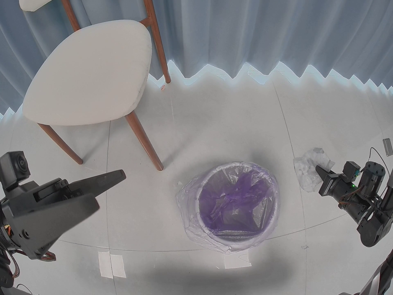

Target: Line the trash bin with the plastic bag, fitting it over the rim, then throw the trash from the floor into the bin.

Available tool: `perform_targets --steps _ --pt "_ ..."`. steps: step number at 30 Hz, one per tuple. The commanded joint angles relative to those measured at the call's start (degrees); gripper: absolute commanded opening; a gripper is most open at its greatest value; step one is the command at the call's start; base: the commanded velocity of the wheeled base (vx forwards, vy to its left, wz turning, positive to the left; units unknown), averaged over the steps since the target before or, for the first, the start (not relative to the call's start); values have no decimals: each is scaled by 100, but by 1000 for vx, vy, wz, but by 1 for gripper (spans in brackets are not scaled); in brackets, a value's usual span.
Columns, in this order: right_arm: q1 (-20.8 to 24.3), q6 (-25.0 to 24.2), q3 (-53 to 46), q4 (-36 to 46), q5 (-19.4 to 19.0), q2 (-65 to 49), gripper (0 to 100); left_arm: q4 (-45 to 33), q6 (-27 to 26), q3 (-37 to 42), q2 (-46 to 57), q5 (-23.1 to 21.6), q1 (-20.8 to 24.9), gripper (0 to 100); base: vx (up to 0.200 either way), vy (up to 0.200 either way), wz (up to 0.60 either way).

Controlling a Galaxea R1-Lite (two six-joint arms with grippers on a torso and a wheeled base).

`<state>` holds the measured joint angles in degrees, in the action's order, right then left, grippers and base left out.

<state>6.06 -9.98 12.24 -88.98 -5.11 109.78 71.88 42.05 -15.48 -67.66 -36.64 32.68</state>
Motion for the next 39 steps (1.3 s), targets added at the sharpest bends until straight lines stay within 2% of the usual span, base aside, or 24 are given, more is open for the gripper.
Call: perform_targets --steps 1,10,32,39 --pt "115 -4 -213 -102 1 -404 0 2 -21 10 7 -1 1 100 0 0 0" --pt "431 -4 -846 -102 1 -774 0 2 -30 28 51 8 1 100 0 0 0" --pt "519 -135 -1101 -102 -17 -1046 0 2 -39 54 77 -1 1 100 0 0 0" --pt "1073 -206 -1048 -102 -8 -1046 0 11 41 -113 25 -18 1 100 0 0 0"
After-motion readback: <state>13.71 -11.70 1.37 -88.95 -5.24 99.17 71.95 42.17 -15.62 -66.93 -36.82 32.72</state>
